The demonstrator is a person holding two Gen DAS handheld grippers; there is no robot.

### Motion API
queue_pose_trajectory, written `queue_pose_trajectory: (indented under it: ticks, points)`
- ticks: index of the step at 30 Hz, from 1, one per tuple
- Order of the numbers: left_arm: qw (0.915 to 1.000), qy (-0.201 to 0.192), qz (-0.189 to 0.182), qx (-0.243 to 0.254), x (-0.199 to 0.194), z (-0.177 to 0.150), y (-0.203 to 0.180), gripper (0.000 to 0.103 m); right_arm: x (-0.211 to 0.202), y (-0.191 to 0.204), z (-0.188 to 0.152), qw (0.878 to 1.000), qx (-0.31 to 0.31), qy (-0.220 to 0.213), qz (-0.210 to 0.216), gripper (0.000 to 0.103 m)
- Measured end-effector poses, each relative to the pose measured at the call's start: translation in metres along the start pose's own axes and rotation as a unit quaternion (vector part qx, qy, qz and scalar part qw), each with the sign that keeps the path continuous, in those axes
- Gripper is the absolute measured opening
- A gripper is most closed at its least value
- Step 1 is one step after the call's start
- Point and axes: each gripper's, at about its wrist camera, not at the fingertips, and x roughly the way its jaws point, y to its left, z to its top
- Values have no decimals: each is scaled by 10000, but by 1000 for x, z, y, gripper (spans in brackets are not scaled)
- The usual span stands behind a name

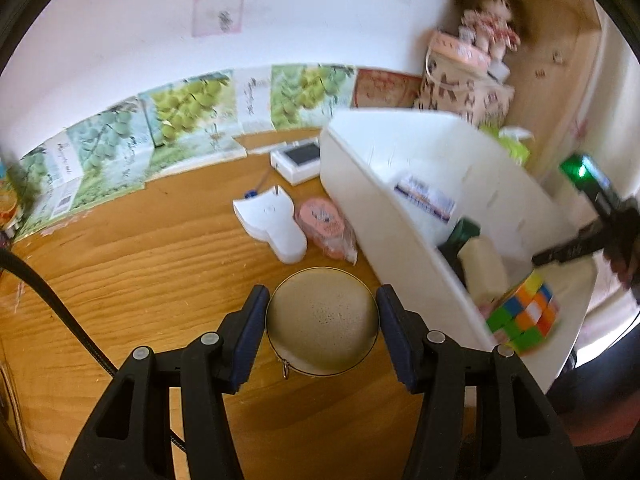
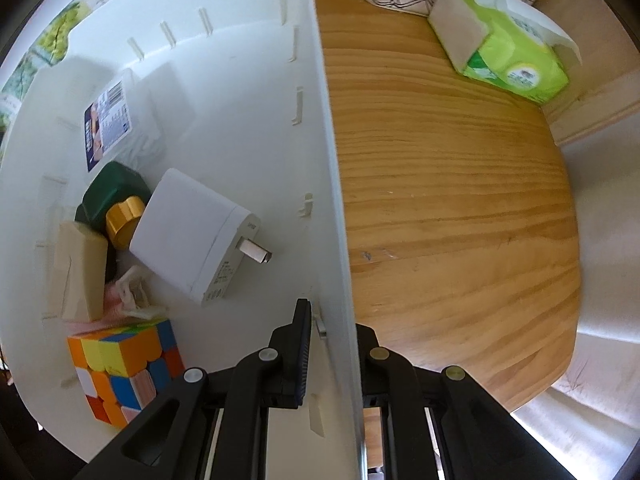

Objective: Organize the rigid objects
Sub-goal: 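Lift the compact with the left gripper, lower it into the tray, open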

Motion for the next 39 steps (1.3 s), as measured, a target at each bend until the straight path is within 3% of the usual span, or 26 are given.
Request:
queue_pose_trajectory:
  ticks: [9, 18, 25, 27, 39]
  points:
    - [9979, -462, -137, -426, -28, 15, -28, 59, -1, 15, -2, 9981, -598, 103, 46, 13]
    - [9954, -660, -336, -606, -41, 25, -68, 59, 3, 33, -8, 9923, -1224, 147, 84, 13]
    - [9935, -625, -359, -876, -36, 25, -96, 59, -1, 44, -17, 9846, -1741, 109, 117, 12]
    - [9926, -604, -338, -996, -32, 24, -103, 59, -4, 47, -21, 9778, -2093, -71, 37, 13]
    - [9874, -107, 114, -1572, 3, 22, -131, 59, -10, 55, -43, 9552, -2924, -436, 139, 11]
